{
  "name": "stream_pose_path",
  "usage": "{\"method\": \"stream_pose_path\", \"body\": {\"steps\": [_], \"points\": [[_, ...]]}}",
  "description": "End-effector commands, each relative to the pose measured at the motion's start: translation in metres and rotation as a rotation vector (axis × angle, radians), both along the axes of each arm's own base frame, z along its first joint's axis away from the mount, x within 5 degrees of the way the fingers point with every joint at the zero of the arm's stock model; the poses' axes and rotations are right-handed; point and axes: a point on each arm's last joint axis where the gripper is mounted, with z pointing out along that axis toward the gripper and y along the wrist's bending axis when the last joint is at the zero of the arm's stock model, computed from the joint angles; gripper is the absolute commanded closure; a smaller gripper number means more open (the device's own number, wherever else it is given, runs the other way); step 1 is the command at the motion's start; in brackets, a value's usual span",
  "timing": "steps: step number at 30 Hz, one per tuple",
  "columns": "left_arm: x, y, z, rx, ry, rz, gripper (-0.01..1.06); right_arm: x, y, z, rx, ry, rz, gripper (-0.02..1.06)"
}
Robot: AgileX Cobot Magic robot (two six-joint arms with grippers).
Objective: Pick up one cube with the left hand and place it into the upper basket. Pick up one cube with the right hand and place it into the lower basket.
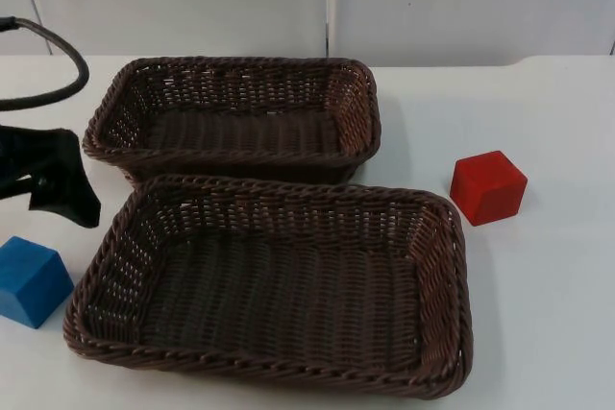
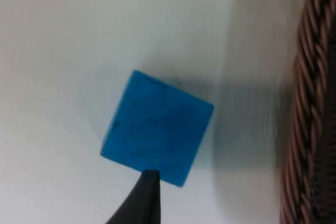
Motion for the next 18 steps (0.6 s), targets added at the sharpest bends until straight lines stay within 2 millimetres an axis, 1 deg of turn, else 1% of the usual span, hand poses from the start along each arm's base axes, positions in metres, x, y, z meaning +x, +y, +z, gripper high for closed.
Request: {"method": "stream_pose_path", "body": {"steps": [1, 7, 9, 10, 16, 17, 18], "points": [[0.005, 0.0, 0.0, 0.001, -0.03, 0.032, 0.03, 0.0, 0.0, 0.001, -0.006, -0.008, -0.001, -0.01], [0.012, 0.002, -0.003, -0.012, -0.072, 0.111, 0.03, 0.0, 0.0, 0.001, -0.006, -0.008, -0.001, -0.01], [0.015, 0.003, -0.007, -0.036, -0.069, 0.178, 0.03, 0.0, 0.0, 0.001, -0.006, -0.008, -0.001, -0.01], [0.015, 0.003, -0.007, -0.036, -0.069, 0.178, 0.03, 0.0, 0.0, 0.001, -0.006, -0.008, -0.001, -0.01], [0.019, 0.004, -0.025, -0.142, 0.019, 0.465, 0.03, 0.0, 0.0, 0.001, -0.006, -0.008, -0.001, -0.01], [0.019, 0.004, -0.025, -0.142, 0.019, 0.465, 0.03, 0.0, 0.0, 0.001, -0.006, -0.008, -0.001, -0.01], [0.02, 0.004, -0.028, -0.154, 0.027, 0.501, 0.03, 0.0, 0.0, 0.001, -0.006, -0.008, -0.001, -0.01]]}}
